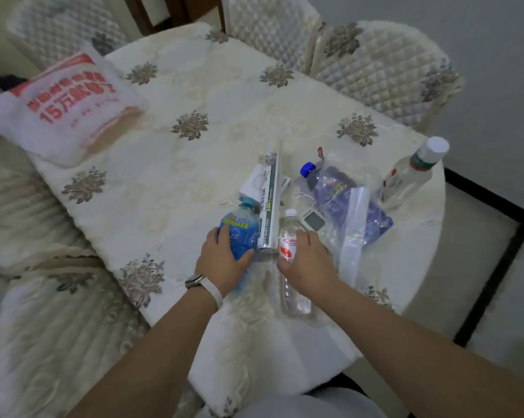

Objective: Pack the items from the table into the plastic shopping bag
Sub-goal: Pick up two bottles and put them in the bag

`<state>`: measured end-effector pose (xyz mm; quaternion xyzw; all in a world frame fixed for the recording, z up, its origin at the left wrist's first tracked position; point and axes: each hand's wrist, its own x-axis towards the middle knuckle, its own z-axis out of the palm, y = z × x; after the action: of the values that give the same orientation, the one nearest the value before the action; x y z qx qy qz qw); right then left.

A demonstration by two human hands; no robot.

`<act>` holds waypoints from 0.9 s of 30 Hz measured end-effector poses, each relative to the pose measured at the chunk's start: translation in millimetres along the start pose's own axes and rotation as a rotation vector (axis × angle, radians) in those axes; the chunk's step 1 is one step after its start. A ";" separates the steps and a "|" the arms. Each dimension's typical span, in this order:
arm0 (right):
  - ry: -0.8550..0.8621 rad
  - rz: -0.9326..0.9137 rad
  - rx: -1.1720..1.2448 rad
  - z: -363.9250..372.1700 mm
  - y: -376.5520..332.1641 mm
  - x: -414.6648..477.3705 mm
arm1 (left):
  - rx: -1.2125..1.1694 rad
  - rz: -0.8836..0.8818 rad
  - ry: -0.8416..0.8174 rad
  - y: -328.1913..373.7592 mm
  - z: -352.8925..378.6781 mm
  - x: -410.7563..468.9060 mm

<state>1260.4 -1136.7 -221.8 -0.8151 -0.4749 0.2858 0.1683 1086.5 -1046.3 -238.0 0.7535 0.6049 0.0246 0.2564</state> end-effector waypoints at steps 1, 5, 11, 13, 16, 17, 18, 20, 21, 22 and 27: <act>-0.013 0.013 0.006 1.9 1.9 5.7 | 0.016 -0.007 0.009 1.6 1.7 1.4; -0.078 0.096 0.085 8.8 7.8 22.7 | 0.031 -0.060 0.041 11.4 3.6 2.3; -0.118 0.111 0.139 9.4 7.5 41.2 | 0.056 -0.313 0.049 21.6 2.3 0.8; -0.160 0.122 0.143 6.8 7.5 44.5 | 0.054 -0.345 0.068 20.6 1.9 -4.2; -0.191 0.107 0.160 3.7 7.3 44.3 | -0.033 -0.358 0.092 16.6 1.9 -16.0; -0.184 0.102 0.170 3.5 7.3 43.0 | -0.069 -0.356 0.111 17.1 -0.3 -20.7; -0.167 0.097 0.180 3.4 7.6 40.9 | -0.101 -0.348 0.135 15.9 -1.6 -24.4; -0.117 0.072 0.201 3.4 7.3 35.2 | -0.162 -0.330 0.184 14.8 -7.1 -33.0; -0.097 0.063 0.210 2.6 6.1 31.4 | -0.198 -0.322 0.206 13.9 -10.4 -37.5; -0.079 0.057 0.221 1.4 4.5 27.0 | -0.240 -0.307 0.230 11.7 -13.1 -41.5; -0.026 -0.030 0.386 -3.6 -9.4 -1.1 | -0.449 -0.224 0.317 5.8 -38.8 -69.4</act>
<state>1255.9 -1133.1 -213.5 -0.7568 -0.4254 0.3796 0.3197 1059.7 -1097.4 -182.9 0.5933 0.6960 0.2468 0.3204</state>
